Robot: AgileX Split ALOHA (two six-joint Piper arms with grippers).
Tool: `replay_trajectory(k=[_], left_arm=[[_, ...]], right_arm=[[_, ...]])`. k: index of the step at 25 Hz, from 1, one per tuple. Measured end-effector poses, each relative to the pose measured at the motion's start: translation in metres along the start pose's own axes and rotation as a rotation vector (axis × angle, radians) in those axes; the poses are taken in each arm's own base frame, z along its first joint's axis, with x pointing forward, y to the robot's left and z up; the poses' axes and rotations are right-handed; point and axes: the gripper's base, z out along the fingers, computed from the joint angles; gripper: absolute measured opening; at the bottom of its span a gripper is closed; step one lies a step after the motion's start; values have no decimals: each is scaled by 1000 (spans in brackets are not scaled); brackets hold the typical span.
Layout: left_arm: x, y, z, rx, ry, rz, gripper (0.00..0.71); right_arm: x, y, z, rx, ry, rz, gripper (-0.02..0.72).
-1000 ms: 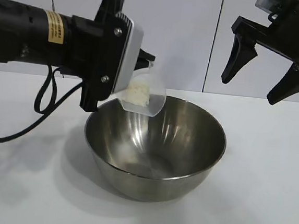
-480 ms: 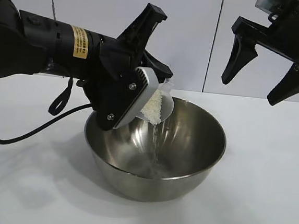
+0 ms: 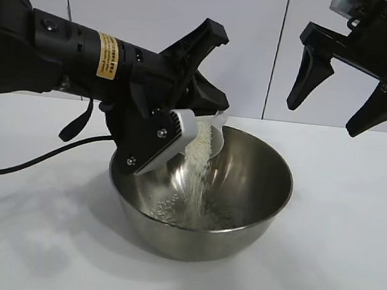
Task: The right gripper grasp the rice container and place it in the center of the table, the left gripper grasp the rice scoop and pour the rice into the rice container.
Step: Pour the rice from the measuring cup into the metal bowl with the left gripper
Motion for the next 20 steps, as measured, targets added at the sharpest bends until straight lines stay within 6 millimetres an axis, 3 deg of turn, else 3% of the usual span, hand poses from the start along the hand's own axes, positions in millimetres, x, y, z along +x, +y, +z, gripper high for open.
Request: replay_trajectory(k=[20], left_arm=[[-1,3,2,23,-95,222,15]], right_arm=[[0,0,0,0,5,-16,610]])
